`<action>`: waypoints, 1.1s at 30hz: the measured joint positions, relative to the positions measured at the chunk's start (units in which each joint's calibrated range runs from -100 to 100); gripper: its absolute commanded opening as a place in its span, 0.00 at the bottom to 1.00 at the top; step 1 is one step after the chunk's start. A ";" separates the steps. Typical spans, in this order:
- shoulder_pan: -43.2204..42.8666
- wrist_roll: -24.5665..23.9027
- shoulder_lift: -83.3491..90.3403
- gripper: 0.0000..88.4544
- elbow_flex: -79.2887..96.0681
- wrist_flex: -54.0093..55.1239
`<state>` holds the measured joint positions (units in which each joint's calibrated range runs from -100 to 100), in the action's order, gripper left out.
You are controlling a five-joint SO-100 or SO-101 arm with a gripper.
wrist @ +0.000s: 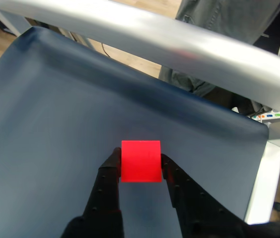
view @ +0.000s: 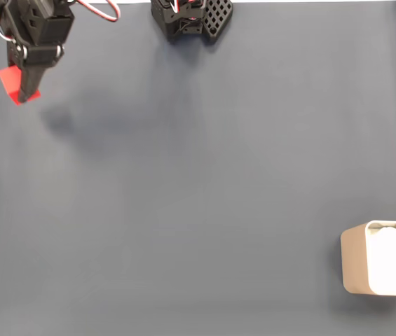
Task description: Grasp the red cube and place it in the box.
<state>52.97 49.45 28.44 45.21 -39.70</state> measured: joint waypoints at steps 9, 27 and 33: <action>-8.09 0.00 1.22 0.04 -3.07 -2.94; -24.55 -0.20 1.82 0.04 -10.22 -6.36; -30.42 0.29 1.22 0.04 -13.20 -6.36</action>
<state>22.55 49.74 29.66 32.01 -46.06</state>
